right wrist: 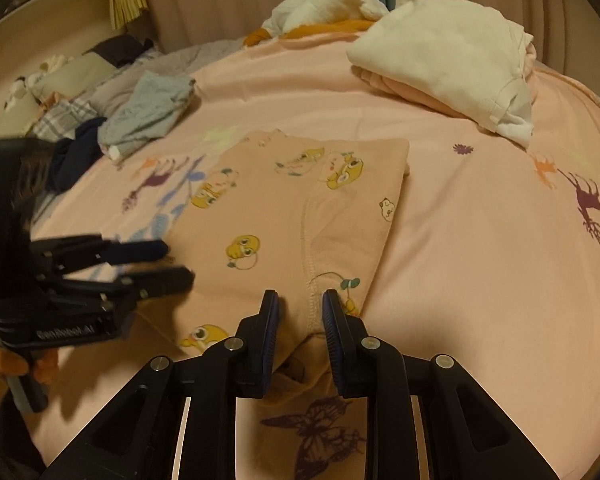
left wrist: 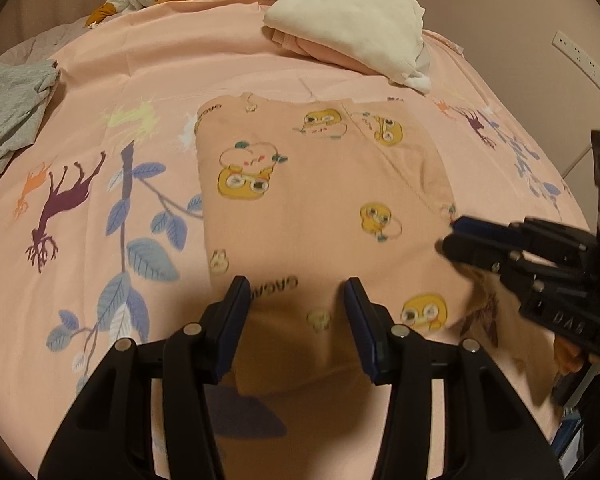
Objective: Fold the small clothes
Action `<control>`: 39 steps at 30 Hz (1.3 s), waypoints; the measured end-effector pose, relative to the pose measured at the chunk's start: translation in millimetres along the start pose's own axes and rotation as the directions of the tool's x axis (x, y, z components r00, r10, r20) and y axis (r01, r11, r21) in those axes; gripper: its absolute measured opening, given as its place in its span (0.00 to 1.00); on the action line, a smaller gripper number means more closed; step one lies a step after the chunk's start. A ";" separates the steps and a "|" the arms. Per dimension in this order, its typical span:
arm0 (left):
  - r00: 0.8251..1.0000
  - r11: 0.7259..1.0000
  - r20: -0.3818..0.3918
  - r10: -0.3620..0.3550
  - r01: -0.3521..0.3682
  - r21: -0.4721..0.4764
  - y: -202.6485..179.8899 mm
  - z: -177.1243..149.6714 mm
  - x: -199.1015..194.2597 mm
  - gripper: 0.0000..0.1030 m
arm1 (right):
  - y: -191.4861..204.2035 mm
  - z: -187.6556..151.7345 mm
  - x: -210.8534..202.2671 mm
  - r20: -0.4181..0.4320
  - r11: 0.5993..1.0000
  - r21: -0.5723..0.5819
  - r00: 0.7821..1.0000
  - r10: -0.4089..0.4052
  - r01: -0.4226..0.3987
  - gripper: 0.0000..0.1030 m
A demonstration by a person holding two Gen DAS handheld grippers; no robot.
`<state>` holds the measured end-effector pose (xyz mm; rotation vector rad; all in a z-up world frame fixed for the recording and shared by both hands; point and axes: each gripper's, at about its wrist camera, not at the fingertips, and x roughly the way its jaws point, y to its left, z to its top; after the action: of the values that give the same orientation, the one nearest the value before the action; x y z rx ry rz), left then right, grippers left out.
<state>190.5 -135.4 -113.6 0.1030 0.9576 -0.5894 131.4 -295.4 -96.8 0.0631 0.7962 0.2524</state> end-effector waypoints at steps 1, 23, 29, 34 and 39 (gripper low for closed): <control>1.000 1.000 -0.003 0.003 -0.003 0.002 0.3 -2.2 0.2 0.46 | 0.1 -1.4 1.5 -0.005 1.000 -0.001 1.000 -0.004 0.004 0.25; 0.999 0.989 0.010 0.049 -0.047 -0.143 35.0 -17.4 -28.2 0.72 | -23.0 -7.9 -20.4 0.005 0.984 0.163 0.998 0.066 -0.066 0.42; 0.999 0.978 0.018 0.042 -0.037 -0.205 50.2 -11.1 -27.5 0.79 | -37.4 -6.0 -14.2 0.012 0.953 0.266 0.989 0.145 -0.143 0.54; 1.000 0.965 0.005 0.018 -0.016 -0.260 63.6 -2.7 -17.6 0.80 | -52.6 -2.3 2.5 0.017 0.905 0.369 0.975 0.223 -0.213 0.60; 1.000 0.956 0.005 -0.022 0.022 -0.292 70.5 7.1 -9.0 0.80 | -64.5 0.9 16.5 0.027 0.860 0.440 0.962 0.273 -0.257 0.62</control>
<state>228.3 -74.7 -114.3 -0.1730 1.0354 -0.4619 156.0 -353.7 -117.4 0.6035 0.8695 0.3310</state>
